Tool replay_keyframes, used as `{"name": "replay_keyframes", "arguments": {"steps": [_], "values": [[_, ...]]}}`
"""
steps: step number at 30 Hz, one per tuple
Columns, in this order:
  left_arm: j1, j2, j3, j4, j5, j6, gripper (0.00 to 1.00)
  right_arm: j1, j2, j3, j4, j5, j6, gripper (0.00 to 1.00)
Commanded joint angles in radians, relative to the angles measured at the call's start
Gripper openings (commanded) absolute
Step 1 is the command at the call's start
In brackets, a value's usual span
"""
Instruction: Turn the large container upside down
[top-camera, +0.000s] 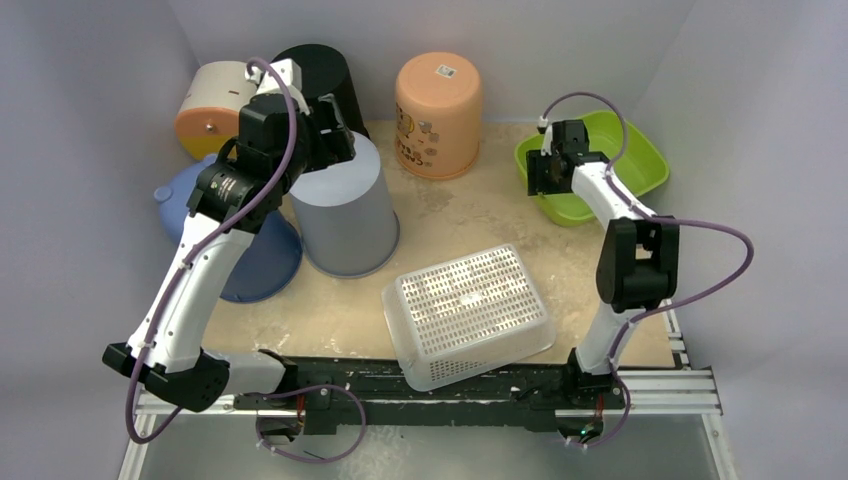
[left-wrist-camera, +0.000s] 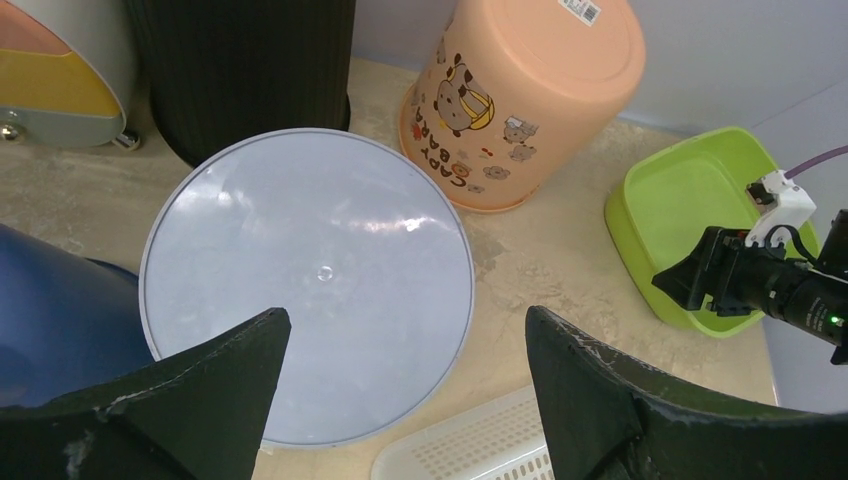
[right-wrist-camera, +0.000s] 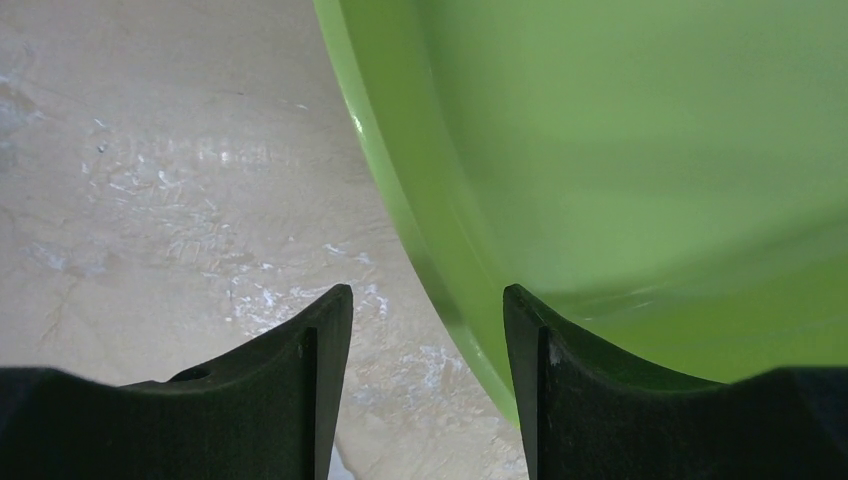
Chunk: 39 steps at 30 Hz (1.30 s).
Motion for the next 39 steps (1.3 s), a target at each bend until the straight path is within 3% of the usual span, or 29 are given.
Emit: {"name": "replay_keyframes", "arguments": {"steps": [1,9,13,17,20,21,26,32,35,39], "values": [[-0.001,-0.015,-0.011,0.033,-0.022,-0.004,0.84,0.003,0.02,0.055,0.019,-0.022,-0.057,0.6],[-0.001,-0.006,-0.024,0.033,-0.025,-0.012,0.84,0.002,0.08,0.04,0.056,0.045,-0.095,0.6],[-0.001,0.002,-0.028,0.032,-0.021,-0.014,0.84,0.003,0.089,0.029,0.09,0.074,-0.092,0.54],[-0.001,0.005,-0.03,0.034,-0.015,-0.018,0.84,0.002,0.1,0.042,0.097,0.085,-0.084,0.36],[-0.001,0.0,-0.032,0.031,-0.015,-0.02,0.84,0.002,0.117,0.065,0.075,0.075,-0.09,0.06],[-0.001,-0.005,-0.034,0.031,-0.015,-0.019,0.84,0.002,0.12,0.074,0.065,0.061,-0.09,0.0],[-0.001,-0.028,-0.037,0.028,-0.022,-0.019,0.84,0.002,0.065,0.168,0.042,-0.11,-0.062,0.0],[-0.001,-0.047,-0.017,0.022,-0.016,-0.015,0.84,0.005,-0.088,0.313,0.147,-0.345,0.222,0.0],[-0.001,-0.059,-0.01,0.015,-0.017,-0.009,0.84,0.003,-0.202,0.205,0.359,-0.398,0.487,0.0],[-0.001,-0.071,-0.009,0.001,-0.018,0.001,0.84,0.002,-0.368,-0.057,0.77,-0.386,0.833,0.0]]}}
